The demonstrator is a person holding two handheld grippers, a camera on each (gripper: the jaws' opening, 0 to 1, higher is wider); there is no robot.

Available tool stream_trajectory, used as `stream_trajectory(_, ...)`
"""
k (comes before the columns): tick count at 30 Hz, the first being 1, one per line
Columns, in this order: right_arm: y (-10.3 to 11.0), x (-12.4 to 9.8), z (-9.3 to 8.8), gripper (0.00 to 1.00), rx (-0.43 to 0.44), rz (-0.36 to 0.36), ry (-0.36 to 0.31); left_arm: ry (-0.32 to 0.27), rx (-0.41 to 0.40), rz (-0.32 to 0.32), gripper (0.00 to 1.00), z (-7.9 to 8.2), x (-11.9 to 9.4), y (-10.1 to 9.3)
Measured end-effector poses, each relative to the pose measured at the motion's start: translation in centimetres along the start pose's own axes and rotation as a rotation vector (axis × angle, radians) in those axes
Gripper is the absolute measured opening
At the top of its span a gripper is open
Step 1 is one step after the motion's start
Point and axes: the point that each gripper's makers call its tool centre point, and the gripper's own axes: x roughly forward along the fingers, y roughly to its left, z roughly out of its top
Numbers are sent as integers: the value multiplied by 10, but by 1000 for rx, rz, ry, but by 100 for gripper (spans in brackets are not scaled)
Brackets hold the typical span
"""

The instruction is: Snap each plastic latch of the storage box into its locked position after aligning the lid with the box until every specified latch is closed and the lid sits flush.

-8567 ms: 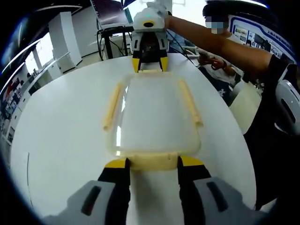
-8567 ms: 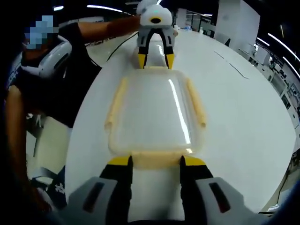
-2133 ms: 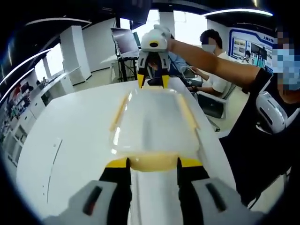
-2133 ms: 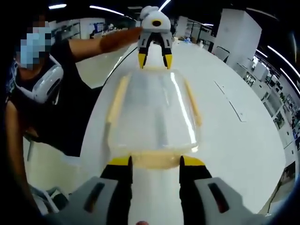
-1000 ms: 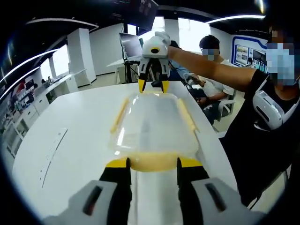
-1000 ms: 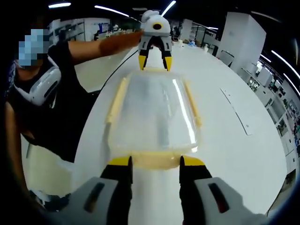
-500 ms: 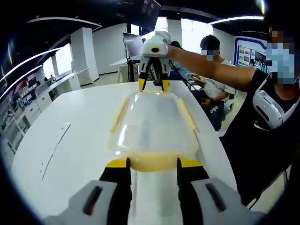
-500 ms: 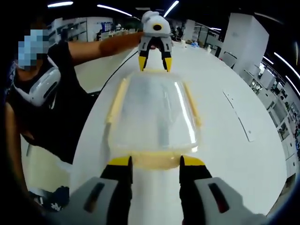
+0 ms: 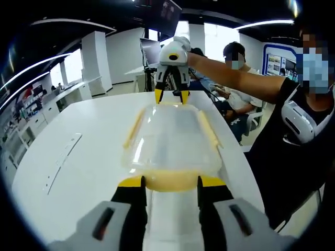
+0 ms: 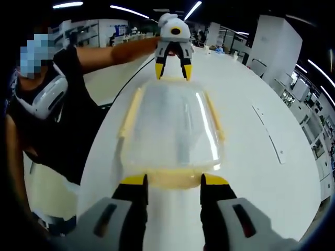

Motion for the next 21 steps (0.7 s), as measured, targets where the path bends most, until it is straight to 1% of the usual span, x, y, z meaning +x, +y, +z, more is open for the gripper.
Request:
stream_trajectory(7, -1, 3, 4, 36, -3, 0, 0, 0, -4, 3, 35, -1, -5, 4)
stream_trajectory(11, -2, 9, 6, 36, -3, 8, 5, 0, -10, 5, 35, -6, -7, 3)
stream_trajectory(17, -5, 17, 13, 36, -9, 17, 1, -1, -18, 12, 35, -14, -16, 3)
stream_trajectory(21, -3, 21, 17, 36, -10, 27, 5, -7, -25, 13, 35, -17, -21, 5)
